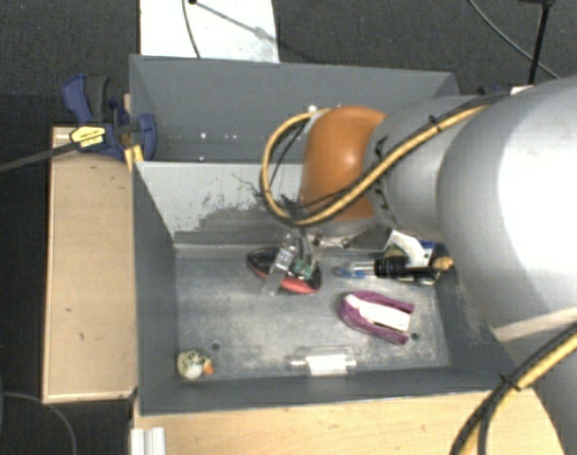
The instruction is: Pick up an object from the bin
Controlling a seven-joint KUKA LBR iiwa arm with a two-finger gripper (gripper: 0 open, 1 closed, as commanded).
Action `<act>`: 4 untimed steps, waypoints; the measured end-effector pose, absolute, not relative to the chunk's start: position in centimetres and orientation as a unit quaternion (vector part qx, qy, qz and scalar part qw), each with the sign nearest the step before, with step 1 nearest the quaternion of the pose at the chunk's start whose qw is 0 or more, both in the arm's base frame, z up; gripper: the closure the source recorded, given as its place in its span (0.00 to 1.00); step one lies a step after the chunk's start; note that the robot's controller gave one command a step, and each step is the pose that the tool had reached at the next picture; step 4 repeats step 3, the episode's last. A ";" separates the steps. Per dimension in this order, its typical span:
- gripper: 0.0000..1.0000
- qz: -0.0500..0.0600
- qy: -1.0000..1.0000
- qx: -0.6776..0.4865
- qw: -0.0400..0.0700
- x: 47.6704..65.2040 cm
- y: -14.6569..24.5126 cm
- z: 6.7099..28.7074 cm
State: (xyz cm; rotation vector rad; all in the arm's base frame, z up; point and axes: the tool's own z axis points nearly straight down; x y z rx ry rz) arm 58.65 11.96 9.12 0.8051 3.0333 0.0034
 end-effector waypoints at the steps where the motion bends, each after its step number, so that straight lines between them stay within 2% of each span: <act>1: 1.00 0.001 0.967 0.256 0.002 58.8 12.0 13.4; 2: 1.00 0.001 0.967 0.254 0.003 58.9 12.0 18.7; 3: 1.00 0.001 0.968 0.252 0.001 58.9 12.0 19.7; 4: 1.00 0.001 0.968 0.252 0.001 58.9 12.0 19.7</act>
Offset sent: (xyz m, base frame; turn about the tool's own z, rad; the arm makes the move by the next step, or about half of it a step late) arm 0.0000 -0.0001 0.0397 0.0000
